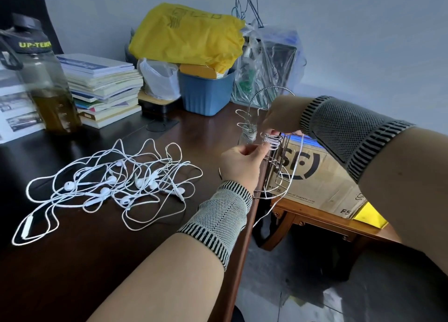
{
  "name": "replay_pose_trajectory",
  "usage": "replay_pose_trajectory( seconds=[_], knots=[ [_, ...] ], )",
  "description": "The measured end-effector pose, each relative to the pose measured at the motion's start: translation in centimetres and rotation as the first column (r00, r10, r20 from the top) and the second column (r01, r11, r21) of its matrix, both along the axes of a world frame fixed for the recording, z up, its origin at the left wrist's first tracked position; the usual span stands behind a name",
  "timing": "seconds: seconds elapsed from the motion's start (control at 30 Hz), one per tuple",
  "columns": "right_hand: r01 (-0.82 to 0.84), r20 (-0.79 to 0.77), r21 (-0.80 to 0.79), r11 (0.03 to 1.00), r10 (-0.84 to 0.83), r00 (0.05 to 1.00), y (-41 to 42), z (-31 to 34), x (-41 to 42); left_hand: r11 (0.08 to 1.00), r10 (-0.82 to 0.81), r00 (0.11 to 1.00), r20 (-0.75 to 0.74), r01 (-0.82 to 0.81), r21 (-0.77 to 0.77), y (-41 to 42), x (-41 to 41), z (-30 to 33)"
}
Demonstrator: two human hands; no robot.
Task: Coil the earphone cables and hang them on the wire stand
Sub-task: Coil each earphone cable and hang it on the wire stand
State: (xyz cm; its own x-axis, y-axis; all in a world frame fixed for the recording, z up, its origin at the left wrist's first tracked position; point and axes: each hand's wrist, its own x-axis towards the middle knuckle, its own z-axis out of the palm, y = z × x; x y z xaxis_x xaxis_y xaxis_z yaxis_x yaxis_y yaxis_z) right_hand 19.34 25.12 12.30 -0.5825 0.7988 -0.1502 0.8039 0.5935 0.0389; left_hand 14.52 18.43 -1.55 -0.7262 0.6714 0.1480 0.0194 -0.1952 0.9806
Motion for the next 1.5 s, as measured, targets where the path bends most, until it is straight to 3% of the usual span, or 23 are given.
replay_pose_trajectory(
  seconds=[0.13, 0.37, 0.53, 0.73, 0.9, 1.0, 1.1, 1.27, 1.5],
  knots=[
    [-0.049, -0.029, -0.057, 0.997, 0.047, 0.998, -0.2, -0.1, 0.2, 1.000, -0.003, 1.000, 0.003, 0.003, 0.004, 0.1, 0.2, 0.0],
    [-0.183, -0.039, 0.074, 0.980, 0.187, 0.982, -1.1, -0.3, 0.3, 1.000, 0.007, 1.000, -0.023, -0.007, 0.015, 0.6, 0.2, -0.4],
    [-0.284, 0.054, 0.191, 0.940, 0.279, 0.959, -2.4, -0.5, 0.9, 0.999, -0.010, 1.000, -0.017, 0.010, 0.046, 0.6, 0.4, -0.7],
    [-0.453, 0.245, 0.455, 0.767, 0.381, 0.892, -3.7, -2.3, 1.7, 1.000, -0.002, 0.997, 0.073, 0.000, 0.022, 0.7, 0.3, -0.3],
    [-0.374, 0.024, 0.703, 0.605, 0.505, 0.863, -4.4, -5.3, 3.4, 1.000, -0.016, 0.994, 0.108, 0.016, 0.000, 1.2, 0.0, -0.4],
    [-0.284, -0.130, 0.727, 0.625, 0.531, 0.837, -4.7, -7.1, 4.4, 0.996, -0.086, 0.977, 0.197, 0.078, 0.049, 1.1, 0.0, -0.1],
    [-0.180, -0.338, 0.663, 0.727, 0.506, 0.794, -4.1, -9.3, 5.2, 0.987, -0.153, 0.957, 0.246, 0.137, 0.078, 0.6, 0.0, 0.3],
    [-0.079, -0.624, 0.486, 0.870, 0.409, 0.666, -3.3, -10.6, 6.6, 0.996, -0.080, 0.992, 0.096, 0.084, -0.031, 0.1, -0.6, 0.2],
    [0.066, -0.715, 0.229, 0.971, 0.121, 0.689, -2.5, -9.8, 8.3, 0.995, -0.086, 0.993, -0.077, 0.082, -0.050, -0.4, 0.2, 0.7]
  ],
)
